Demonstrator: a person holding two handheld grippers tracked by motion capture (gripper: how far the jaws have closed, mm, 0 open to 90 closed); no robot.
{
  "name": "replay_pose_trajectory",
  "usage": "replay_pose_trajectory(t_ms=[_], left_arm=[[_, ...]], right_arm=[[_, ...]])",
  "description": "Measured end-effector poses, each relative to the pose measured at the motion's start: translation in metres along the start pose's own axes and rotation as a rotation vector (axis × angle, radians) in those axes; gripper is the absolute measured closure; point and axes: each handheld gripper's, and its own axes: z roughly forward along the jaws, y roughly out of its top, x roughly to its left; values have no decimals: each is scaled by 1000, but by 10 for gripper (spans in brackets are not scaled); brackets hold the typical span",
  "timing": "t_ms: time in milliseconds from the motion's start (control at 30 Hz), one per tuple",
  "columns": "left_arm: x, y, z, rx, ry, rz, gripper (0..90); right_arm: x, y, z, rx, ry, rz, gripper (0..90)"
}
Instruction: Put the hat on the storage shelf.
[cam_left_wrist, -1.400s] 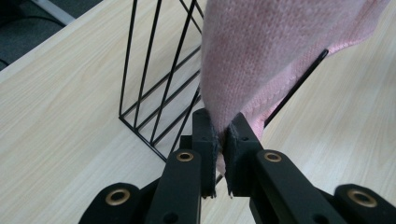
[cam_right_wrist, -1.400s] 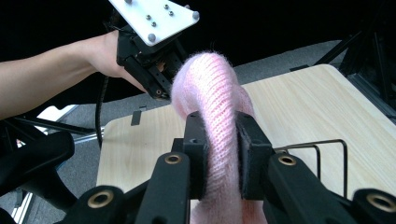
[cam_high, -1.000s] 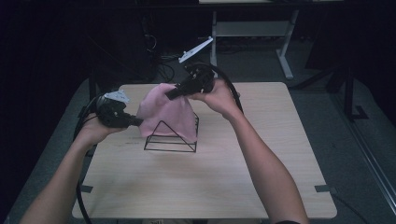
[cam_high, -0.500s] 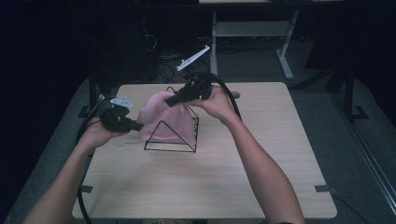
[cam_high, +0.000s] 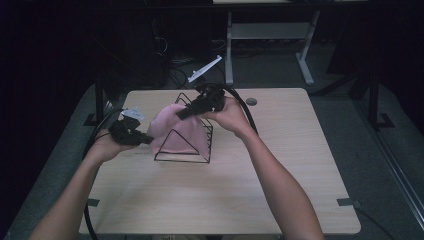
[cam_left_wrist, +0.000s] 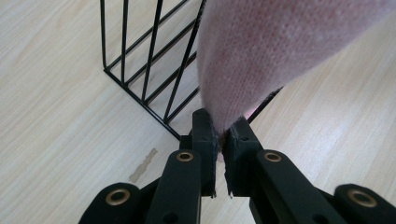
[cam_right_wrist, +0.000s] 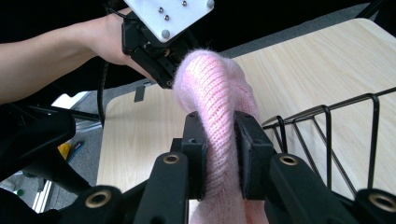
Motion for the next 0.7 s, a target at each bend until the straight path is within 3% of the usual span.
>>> replay_pose_trajectory(t_ms=[200,700], left_arm=[[-1,0,6,26,8,12,844],[3,-10,15,41,-11,-25,844]], right_arm=[[-3,-6,4,10,2,8,750],[-2,-14,14,25,22,22,734]])
